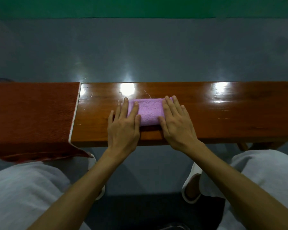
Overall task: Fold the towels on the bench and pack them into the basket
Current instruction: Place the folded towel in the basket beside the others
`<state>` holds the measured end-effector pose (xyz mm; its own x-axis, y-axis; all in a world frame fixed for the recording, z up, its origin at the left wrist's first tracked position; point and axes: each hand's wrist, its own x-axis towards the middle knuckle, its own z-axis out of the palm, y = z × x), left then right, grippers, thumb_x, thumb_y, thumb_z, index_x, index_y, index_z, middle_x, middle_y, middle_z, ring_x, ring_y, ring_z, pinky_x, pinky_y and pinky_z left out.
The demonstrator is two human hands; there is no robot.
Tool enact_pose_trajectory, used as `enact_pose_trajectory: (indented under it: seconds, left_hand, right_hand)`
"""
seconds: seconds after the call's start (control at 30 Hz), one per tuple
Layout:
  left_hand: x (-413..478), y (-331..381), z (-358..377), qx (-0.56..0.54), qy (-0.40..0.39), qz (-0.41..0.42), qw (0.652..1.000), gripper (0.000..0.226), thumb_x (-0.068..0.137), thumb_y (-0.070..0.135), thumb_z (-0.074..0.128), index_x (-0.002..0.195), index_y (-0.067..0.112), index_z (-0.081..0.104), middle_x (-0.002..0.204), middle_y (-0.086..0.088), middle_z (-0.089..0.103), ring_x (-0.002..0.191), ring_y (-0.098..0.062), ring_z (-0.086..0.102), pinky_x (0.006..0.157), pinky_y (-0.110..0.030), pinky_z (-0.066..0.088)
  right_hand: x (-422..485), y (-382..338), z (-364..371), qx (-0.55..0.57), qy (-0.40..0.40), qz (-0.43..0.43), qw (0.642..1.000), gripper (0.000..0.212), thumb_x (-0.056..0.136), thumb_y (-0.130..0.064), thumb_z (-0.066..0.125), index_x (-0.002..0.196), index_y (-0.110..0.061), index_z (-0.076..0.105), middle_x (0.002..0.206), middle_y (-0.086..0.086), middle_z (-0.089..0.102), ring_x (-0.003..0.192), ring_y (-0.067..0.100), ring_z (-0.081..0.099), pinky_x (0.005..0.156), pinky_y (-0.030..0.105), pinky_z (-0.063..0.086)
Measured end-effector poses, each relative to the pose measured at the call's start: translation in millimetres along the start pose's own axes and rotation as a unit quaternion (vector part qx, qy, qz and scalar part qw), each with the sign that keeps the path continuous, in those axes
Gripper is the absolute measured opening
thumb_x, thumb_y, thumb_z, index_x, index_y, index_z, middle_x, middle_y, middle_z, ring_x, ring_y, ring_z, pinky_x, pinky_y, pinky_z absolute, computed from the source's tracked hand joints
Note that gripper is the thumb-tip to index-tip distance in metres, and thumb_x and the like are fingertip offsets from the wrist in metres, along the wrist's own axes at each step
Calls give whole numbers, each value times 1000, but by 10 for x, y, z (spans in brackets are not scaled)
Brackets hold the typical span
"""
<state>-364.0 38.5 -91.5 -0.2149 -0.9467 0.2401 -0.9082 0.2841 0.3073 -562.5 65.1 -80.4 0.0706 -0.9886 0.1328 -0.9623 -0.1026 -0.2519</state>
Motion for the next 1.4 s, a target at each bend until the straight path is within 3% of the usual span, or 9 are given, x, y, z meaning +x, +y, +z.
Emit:
enact_pose_trajectory:
  seconds: [0.17, 0.37, 0.53, 0.63, 0.73, 0.87, 1.07, 1.23, 1.4]
  left_hand:
    - [-36, -12, 9, -11, -2, -35, 999, 57, 108, 51, 21, 159, 31, 36, 160, -13, 41, 150, -31, 32, 118, -48, 29]
    - [10, -73, -130, -73, -21, -49, 996, 56, 105, 55, 35, 157, 32, 40, 155, -8, 49, 144, -27, 38, 114, -46, 34]
    - [85, -76, -308, -192, -15, -81, 978, 73, 99, 49, 60, 161, 36, 23, 158, -2, 43, 138, -24, 44, 109, -48, 41]
    - [135, -91, -375, -160, -31, -92, 982, 64, 102, 51, 54, 157, 41, 23, 153, -5, 45, 135, -27, 46, 107, -49, 42]
    - [165, -109, -407, -123, -85, -86, 985, 49, 105, 52, 42, 152, 39, 33, 150, -6, 46, 134, -27, 42, 107, -48, 40]
    - [151, -36, -399, -76, -110, -72, 988, 37, 107, 45, 39, 143, 40, 41, 139, -13, 48, 127, -30, 41, 104, -48, 43]
    - [171, 140, -383, -25, -110, -109, 988, 38, 107, 41, 41, 144, 37, 41, 133, -17, 45, 123, -34, 42, 98, -47, 43]
    - [272, 313, -320, -64, -81, -139, 985, 34, 103, 26, 49, 137, 28, 48, 128, -21, 49, 118, -36, 44, 97, -47, 42]
    - [371, 405, -256, -118, -37, -123, 985, 42, 92, 8, 56, 131, 24, 52, 120, -19, 51, 111, -35, 48, 92, -40, 41]
  right_hand:
    - [-18, 118, -50, 21, -6, 20, 1000, 65, 106, -49, 7, 164, -20, 15, 171, 2, 9, 158, 24, 5, 126, 52, 16]
    - [53, 180, -152, 100, -36, 41, 994, 59, 104, -52, 22, 160, -32, 28, 171, 2, 9, 156, 26, 17, 125, 50, 19]
    - [164, 269, -376, 216, 34, 47, 975, 46, 106, -31, 49, 152, -23, 45, 159, 4, 41, 145, 21, 38, 119, 49, 36]
    - [240, 272, -491, 218, 82, 58, 971, 37, 101, -27, 59, 138, -25, 56, 137, 1, 56, 127, 17, 52, 106, 47, 48]
    - [270, 264, -537, 195, 23, 71, 978, 32, 99, -32, 62, 131, -30, 60, 127, 0, 52, 120, 18, 52, 102, 43, 51]
    - [282, 181, -550, 161, -83, 111, 977, 37, 101, -38, 60, 137, -38, 54, 133, 5, 46, 122, 22, 49, 106, 42, 49]
    - [323, 128, -551, 78, -129, 120, 981, 42, 105, -45, 48, 145, -40, 41, 127, 8, 52, 105, 24, 56, 97, 43, 53]
    - [405, 83, -483, 93, -127, 113, 981, 35, 103, -37, 52, 137, -35, 44, 124, 9, 53, 97, 22, 54, 83, 34, 48]
    - [454, 150, -514, 181, -82, 126, 972, 31, 89, -27, 65, 117, -34, 53, 124, 3, 60, 102, 23, 60, 87, 45, 57]
